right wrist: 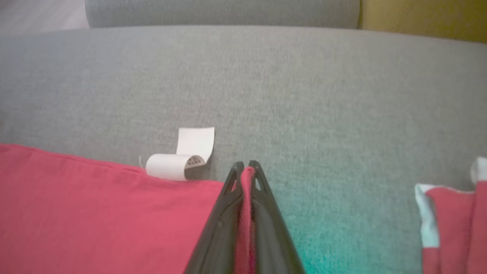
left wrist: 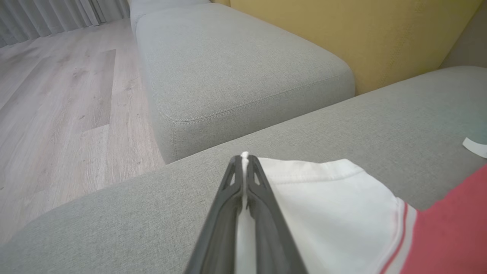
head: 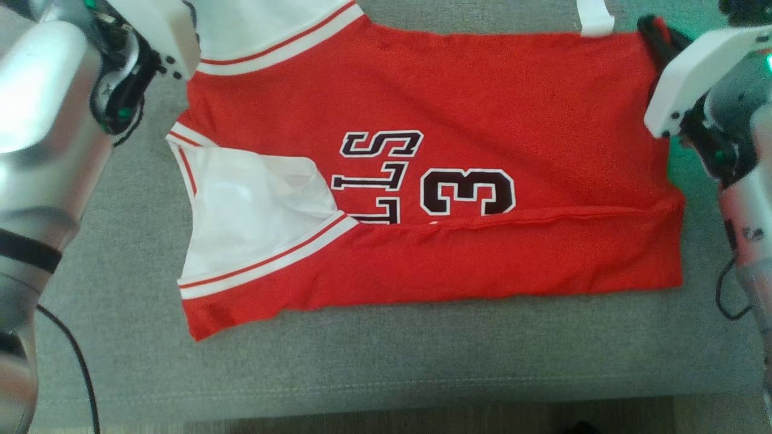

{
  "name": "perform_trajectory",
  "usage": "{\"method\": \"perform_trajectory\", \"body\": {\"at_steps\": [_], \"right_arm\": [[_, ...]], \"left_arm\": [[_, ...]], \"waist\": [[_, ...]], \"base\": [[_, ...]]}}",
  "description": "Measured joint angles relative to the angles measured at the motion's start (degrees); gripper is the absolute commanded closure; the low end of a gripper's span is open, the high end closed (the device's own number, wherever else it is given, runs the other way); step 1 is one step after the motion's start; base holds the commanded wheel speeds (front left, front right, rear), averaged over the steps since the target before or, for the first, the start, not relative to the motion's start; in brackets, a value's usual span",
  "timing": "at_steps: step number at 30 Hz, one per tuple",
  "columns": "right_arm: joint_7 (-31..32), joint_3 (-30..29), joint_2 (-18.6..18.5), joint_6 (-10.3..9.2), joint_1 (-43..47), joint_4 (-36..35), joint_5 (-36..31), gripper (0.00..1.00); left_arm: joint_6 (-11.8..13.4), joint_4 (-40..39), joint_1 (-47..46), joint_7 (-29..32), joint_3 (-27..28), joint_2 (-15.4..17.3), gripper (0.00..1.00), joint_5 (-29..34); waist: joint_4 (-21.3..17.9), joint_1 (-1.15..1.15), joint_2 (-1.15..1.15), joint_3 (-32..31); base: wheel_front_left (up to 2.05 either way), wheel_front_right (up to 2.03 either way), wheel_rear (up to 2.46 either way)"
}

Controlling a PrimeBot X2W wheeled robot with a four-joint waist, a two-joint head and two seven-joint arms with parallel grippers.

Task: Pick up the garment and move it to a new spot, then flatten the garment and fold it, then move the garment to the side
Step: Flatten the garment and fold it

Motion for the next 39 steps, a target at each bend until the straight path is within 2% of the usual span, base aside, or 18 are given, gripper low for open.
{"method": "perform_trajectory", "body": {"at_steps": [7,15,21,25,31,39], "right_arm": [[-6.2,1.1,-0.1,0.00,-7.7,0.5,0.0,1.00],[-14.4,0.9,0.5,0.00,-15.4,5.5,-1.4,1.00],[-20.5,1.2,1.6,0.00,-20.6,11.2,-2.6,1.00],[-23.1,3.2,2.1,0.00,-20.5,13.9,-2.5,1.00],[-25.4,5.3,1.0,0.00,-19.8,15.9,0.6,1.00],[-25.1,8.8,-2.6,0.00,-13.5,15.8,6.9,1.00]], "left_arm": [[0.7,1.9,-2.9,-1.0,0.3,0.4,1.00,0.0],[2.1,4.8,-8.2,-4.4,1.8,-0.5,1.00,1.0],[3.0,7.1,-10.3,-6.8,2.5,-2.4,1.00,1.6],[2.1,7.9,-10.3,-7.3,2.4,-3.3,1.00,2.3],[1.2,7.4,-8.0,-7.4,2.5,-3.6,1.00,3.2],[0.0,-0.1,0.0,-7.4,3.2,-2.6,1.00,4.7]], "waist": [[-0.7,0.00,0.00,1.1],[-1.1,0.00,0.00,2.4],[-1.0,0.00,0.00,3.3],[-0.8,0.01,0.00,3.2],[-0.2,0.00,0.00,1.6],[1.1,0.00,0.00,-2.4]], "base": [[0.00,0.00,0.00],[0.00,0.00,0.00],[0.00,0.00,0.00],[0.00,0.00,0.00],[0.00,0.00,0.00],[0.00,0.00,0.00]]}}
